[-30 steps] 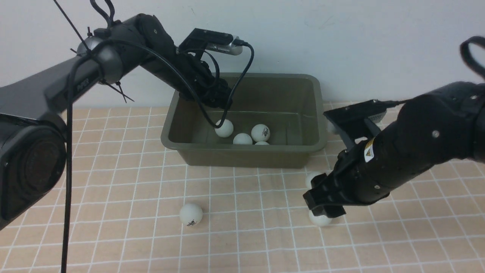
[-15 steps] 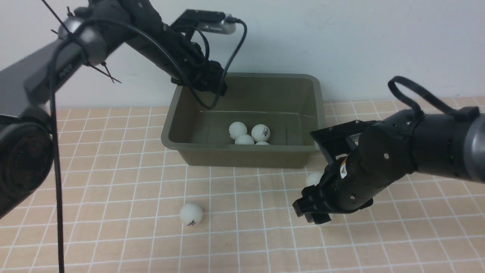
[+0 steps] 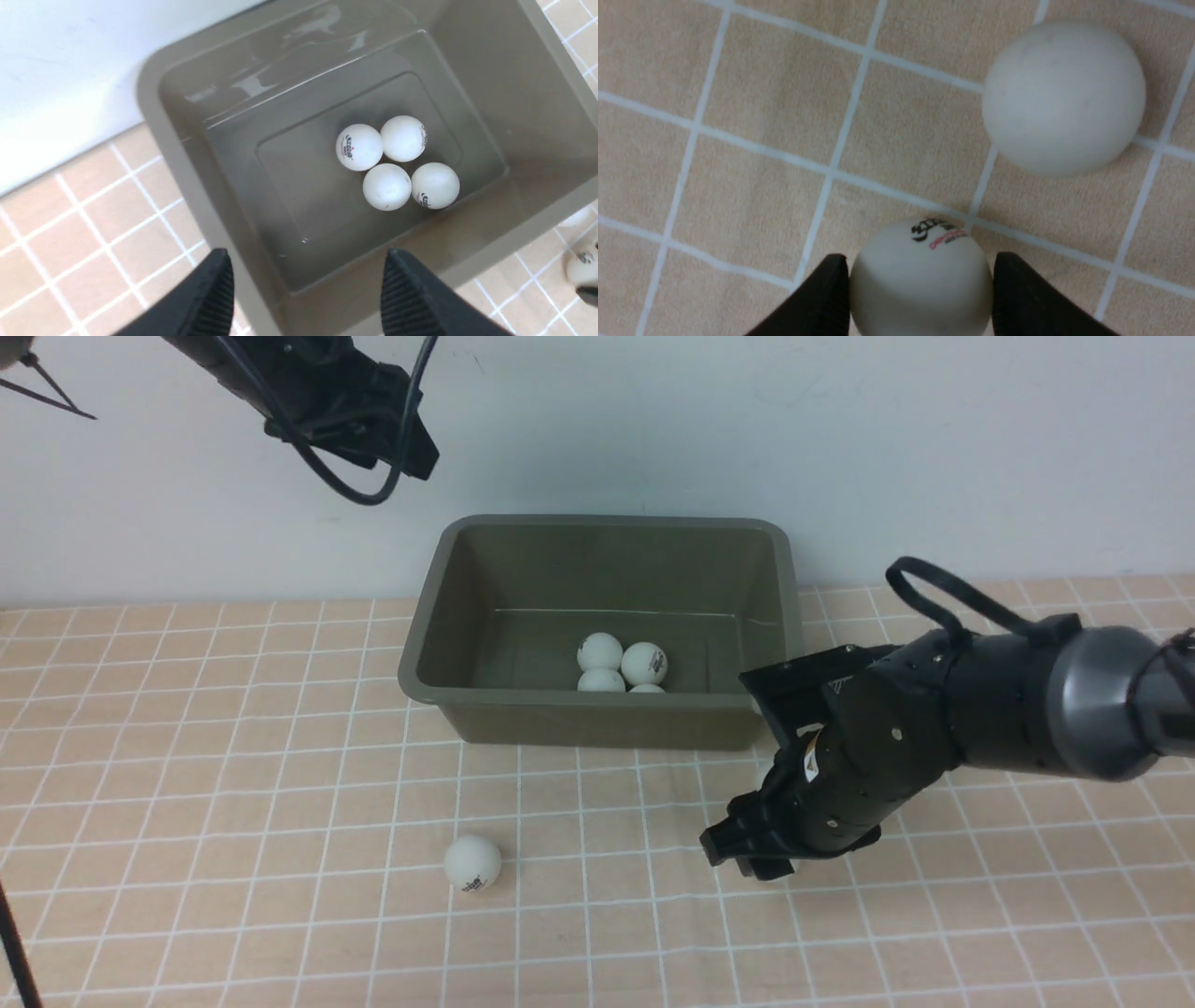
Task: Put the table tennis balls into the box on the light coffee tablecloth.
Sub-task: 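Reach for and grasp a ping pong ball on the table, then release the ping pong ball into the bin and lift the gripper away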
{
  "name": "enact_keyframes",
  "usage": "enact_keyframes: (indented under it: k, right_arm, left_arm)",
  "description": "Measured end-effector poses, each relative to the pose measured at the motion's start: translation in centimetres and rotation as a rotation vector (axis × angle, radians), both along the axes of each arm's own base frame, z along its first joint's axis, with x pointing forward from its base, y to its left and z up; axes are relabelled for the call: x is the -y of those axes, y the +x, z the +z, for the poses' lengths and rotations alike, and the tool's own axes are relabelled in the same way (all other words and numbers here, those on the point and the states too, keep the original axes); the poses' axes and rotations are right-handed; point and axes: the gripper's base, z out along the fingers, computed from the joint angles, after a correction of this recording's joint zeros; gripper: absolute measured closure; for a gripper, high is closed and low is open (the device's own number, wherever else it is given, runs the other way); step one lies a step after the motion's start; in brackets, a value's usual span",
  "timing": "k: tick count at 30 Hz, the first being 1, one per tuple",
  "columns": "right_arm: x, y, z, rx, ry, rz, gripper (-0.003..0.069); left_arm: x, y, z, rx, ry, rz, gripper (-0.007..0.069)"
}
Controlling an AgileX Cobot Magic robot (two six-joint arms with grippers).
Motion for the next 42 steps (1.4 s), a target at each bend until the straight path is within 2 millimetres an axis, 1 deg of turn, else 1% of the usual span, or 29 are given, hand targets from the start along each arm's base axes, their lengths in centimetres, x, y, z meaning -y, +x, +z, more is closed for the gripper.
enact_keyframes:
  k: [3, 5, 7, 11, 13, 14, 15, 16, 17, 20, 22, 24, 25, 26, 27, 28, 30, 31, 32, 33, 35, 36, 37, 38, 42]
  right_arm:
    - [-0.1, 0.3, 0.1, -0.002, -0.001, -0.003, 0.0299]
    - [0.0, 0.2, 0.2, -0.023, -0.013, -0.008, 0.0299]
    - [0.1, 0.2, 0.4, -0.058, -0.028, -0.012, 0.0299]
    - [-0.3, 0.1, 1.8, -0.138, -0.041, 0.024, 0.0299]
    - [-0.8, 0.1, 3.3, -0.164, -0.014, 0.062, 0.0299]
    - [-0.9, 0.0, 3.6, -0.168, -0.004, 0.064, 0.0299]
    - [-1.2, 0.1, 5.2, -0.160, 0.028, 0.093, 0.0299]
    - [-1.5, 0.1, 6.8, -0.138, 0.061, 0.122, 0.0299]
    - [-1.8, 0.3, 8.6, -0.102, 0.093, 0.147, 0.0299]
    - [-2.4, 1.2, 12.5, 0.015, 0.147, 0.178, 0.0299]
    - [-2.7, 2.1, 14.7, 0.104, 0.156, 0.190, 0.0299]
    - [-3.0, 3.3, 15.8, 0.168, 0.138, 0.201, 0.0299]
    - [-3.2, 3.9, 16.0, 0.187, 0.126, 0.204, 0.0299]
    - [-3.4, 4.5, 16.0, 0.204, 0.115, 0.208, 0.0299]
    - [-3.7, 5.6, 15.5, 0.219, 0.088, 0.211, 0.0299]
    - [-4.0, 6.5, 15.2, 0.230, 0.077, 0.209, 0.0299]
    - [-4.3, 8.2, 14.9, 0.247, 0.074, 0.194, 0.0299]
    - [-4.2, 9.3, 14.2, 0.240, 0.068, 0.181, 0.0299]
    - [-4.3, 9.3, 14.5, 0.246, 0.071, 0.180, 0.0299]
    - [-4.1, 10.5, 13.9, 0.240, 0.071, 0.163, 0.0299]
    - [-3.7, 12.2, 13.1, 0.222, 0.079, 0.143, 0.0299]
    - [-3.5, 12.9, 12.6, 0.209, 0.087, 0.137, 0.0299]
    - [-3.4, 13.2, 12.4, 0.206, 0.088, 0.134, 0.0299]
    - [-3.2, 14.1, 11.6, 0.185, 0.103, 0.131, 0.0299]
    - [-3.2, 15.8, 9.1, 0.116, 0.151, 0.127, 0.0299]
  left_arm:
    - [-0.1, -1.3, 0.9, 0.003, 0.007, 0.001, 0.0270]
    - [-0.2, -2.1, 1.0, -0.010, 0.012, 0.004, 0.0270]
    - [-0.4, -2.9, 0.0, -0.059, 0.029, 0.014, 0.0270]
    - [-0.8, -4.9, -4.7, -0.248, 0.065, 0.032, 0.0270]
    - [-0.9, -6.3, -7.2, -0.347, 0.075, 0.032, 0.0270]
    - [-0.9, -6.4, -7.4, -0.355, 0.076, 0.032, 0.0270]
    - [-1.0, -7.5, -8.6, -0.405, 0.081, 0.032, 0.0270]
    - [-1.0, -8.4, -9.2, -0.434, 0.082, 0.030, 0.0270]
    - [-0.9, -9.2, -9.4, -0.450, 0.082, 0.027, 0.0270]
    - [-0.3, -10.8, -9.7, -0.465, 0.087, 0.008, 0.0270]
    - [0.9, -12.0, -10.1, -0.483, 0.097, -0.031, 0.0270]
    - [2.4, -12.8, -10.9, -0.497, 0.121, -0.076, 0.0270]
    - [2.7, -12.9, -11.2, -0.498, 0.128, -0.084, 0.0270]
    - [3.8, -13.2, -11.8, -0.489, 0.157, -0.108, 0.0270]
    - [5.0, -13.5, -12.3, -0.471, 0.193, -0.134, 0.0270]
    - [5.8, -13.6, -12.6, -0.448, 0.222, -0.142, 0.0270]
    - [6.7, -13.5, -13.0, -0.395, 0.280, -0.143, 0.0270]
    - [7.2, -13.4, -13.1, -0.358, 0.302, -0.140, 0.0270]
    - [7.2, -13.3, -13.2, -0.353, 0.306, -0.137, 0.0270]
    - [7.6, -13.2, -13.2, -0.310, 0.330, -0.139, 0.0270]
    - [7.9, -13.0, -13.3, -0.283, 0.342, -0.140, 0.0270]
    - [8.0, -12.9, -13.5, -0.282, 0.343, -0.138, 0.0270]
    - [8.0, -12.9, -13.5, -0.279, 0.344, -0.139, 0.0270]
    - [8.0, -12.7, -13.8, -0.277, 0.345, -0.136, 0.0270]
    - [8.2, -12.1, -15.1, -0.291, 0.361, -0.137, 0.0270]
